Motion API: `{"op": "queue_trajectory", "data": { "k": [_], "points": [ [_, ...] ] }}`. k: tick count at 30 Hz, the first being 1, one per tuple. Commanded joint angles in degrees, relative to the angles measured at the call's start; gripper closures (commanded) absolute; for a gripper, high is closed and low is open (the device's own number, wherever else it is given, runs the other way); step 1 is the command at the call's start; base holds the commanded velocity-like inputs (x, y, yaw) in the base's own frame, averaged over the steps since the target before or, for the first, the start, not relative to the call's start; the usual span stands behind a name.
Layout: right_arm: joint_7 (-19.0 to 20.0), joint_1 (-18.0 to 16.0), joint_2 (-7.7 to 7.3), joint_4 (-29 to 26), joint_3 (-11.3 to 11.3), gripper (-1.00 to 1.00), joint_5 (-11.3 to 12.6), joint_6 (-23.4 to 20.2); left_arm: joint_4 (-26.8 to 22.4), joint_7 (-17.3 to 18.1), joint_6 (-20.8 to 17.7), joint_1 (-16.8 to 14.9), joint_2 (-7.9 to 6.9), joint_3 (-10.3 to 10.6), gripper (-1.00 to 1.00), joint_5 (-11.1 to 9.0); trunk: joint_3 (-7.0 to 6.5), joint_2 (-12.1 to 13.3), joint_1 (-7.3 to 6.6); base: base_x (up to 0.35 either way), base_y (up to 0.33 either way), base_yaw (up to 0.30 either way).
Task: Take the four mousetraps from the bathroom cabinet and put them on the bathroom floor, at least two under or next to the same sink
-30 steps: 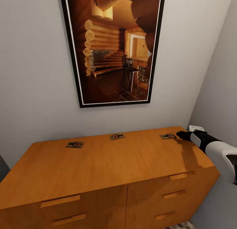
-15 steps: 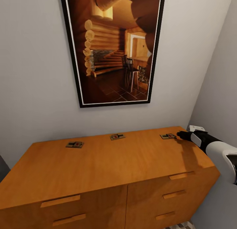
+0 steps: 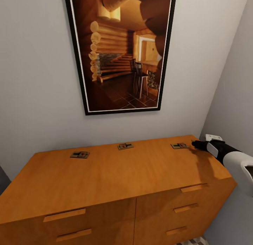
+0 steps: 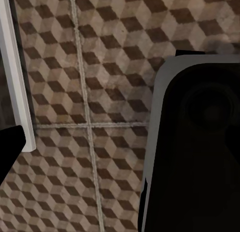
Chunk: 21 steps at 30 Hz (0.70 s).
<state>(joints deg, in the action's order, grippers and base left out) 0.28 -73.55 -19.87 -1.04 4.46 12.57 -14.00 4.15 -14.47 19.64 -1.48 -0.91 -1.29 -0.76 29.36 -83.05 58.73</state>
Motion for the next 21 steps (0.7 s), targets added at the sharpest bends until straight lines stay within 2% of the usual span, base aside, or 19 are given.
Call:
{"op": "queue_trajectory", "data": {
  "k": [1,21],
  "points": [
    [0.01,-0.02,-0.05,-0.10,0.50,-1.00,0.53,-0.32,0.24,-0.03,0.44,-0.10,0.01,-0.11,-1.00,-0.05,0.06,-0.03,0.00,0.000,0.000,0.000],
    [0.01,-0.03,0.21,-0.09,0.71,-1.00,0.44,-0.36,0.24,-0.03,0.46,-0.10,0.03,-0.11,-1.00,-0.04,0.06,-0.03,0.00,0.000,0.000,0.000]
  ]
}}
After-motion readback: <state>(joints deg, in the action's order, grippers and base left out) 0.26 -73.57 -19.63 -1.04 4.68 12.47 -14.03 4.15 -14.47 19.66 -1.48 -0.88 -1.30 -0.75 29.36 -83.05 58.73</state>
